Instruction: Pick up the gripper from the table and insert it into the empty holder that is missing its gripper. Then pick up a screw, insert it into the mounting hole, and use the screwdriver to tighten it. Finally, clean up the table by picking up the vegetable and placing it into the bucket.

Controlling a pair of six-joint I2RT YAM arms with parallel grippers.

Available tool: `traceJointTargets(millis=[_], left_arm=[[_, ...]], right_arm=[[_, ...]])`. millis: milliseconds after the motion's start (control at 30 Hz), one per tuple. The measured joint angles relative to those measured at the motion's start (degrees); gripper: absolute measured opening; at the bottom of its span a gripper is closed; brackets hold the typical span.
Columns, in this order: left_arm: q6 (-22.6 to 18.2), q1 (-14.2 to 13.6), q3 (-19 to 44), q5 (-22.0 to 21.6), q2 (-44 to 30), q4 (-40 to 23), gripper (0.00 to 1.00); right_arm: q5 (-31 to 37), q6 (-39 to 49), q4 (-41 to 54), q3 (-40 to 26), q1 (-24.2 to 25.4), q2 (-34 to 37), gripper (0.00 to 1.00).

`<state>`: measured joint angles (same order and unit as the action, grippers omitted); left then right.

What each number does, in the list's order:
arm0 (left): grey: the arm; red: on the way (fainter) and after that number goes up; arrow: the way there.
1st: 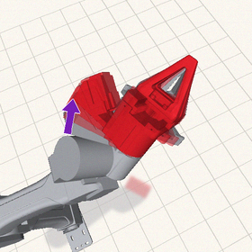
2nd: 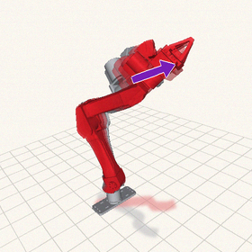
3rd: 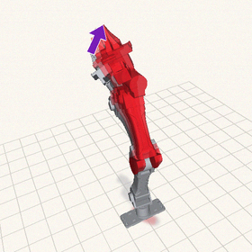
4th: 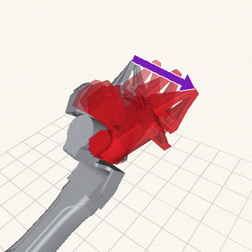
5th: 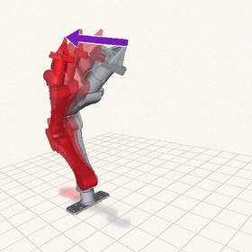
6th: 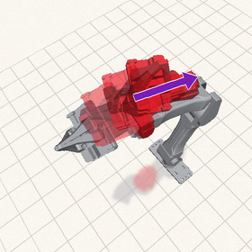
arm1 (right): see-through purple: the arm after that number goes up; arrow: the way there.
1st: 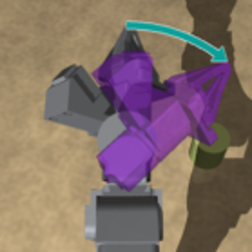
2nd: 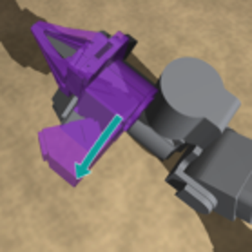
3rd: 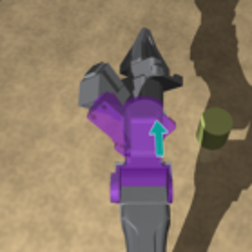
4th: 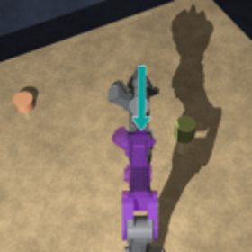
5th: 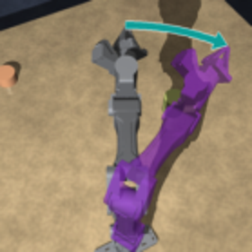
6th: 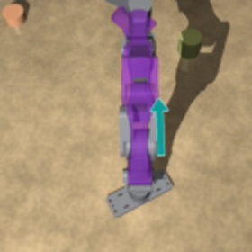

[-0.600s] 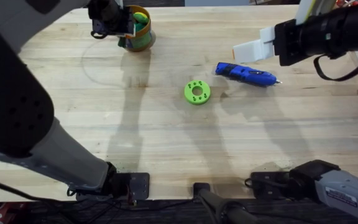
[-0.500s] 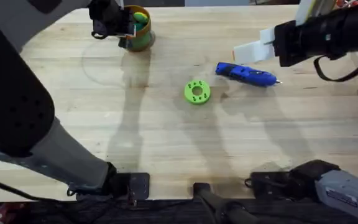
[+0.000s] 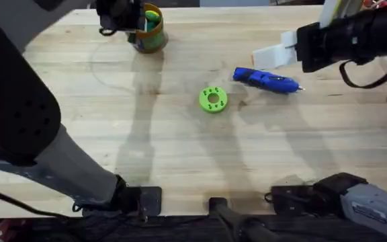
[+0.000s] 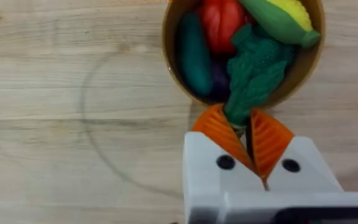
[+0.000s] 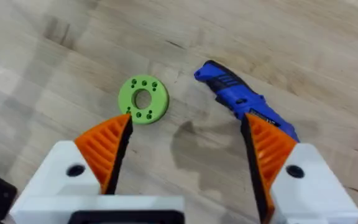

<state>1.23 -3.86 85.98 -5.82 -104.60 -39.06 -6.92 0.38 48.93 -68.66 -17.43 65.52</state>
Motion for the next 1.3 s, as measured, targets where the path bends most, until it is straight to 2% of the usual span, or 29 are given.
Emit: traceJointTargets(millis=[133, 300, 567, 833, 1300], left_arm=[[-1.3, 0.0, 5.8, 0.0, 0.0, -3.1, 0.031], [-3.4, 0.0, 10.5, 0.0, 0.4, -2.7, 0.032], [-4.3, 1.3, 11.3, 2.0, -0.9, 1.5, 0.032], [-4.3, 3.7, 11.4, 3.6, -11.6, 6.1, 0.032], [-4.3, 3.6, 11.4, 4.3, -11.9, 6.5, 0.03]], right_arm=[[0.0, 0.0, 0.0, 0.0, 0.0, 0.0, 0.994], [0.0, 0.0, 0.0, 0.0, 0.0, 0.0, 0.994], [0.0, 0.0, -0.6, 0.0, 0.0, 0.0, 0.994], [0.0, 0.0, -0.6, 0.0, 0.0, 0.0, 0.994], [0.0, 0.0, -0.6, 0.0, 0.0, 0.0, 0.995]])
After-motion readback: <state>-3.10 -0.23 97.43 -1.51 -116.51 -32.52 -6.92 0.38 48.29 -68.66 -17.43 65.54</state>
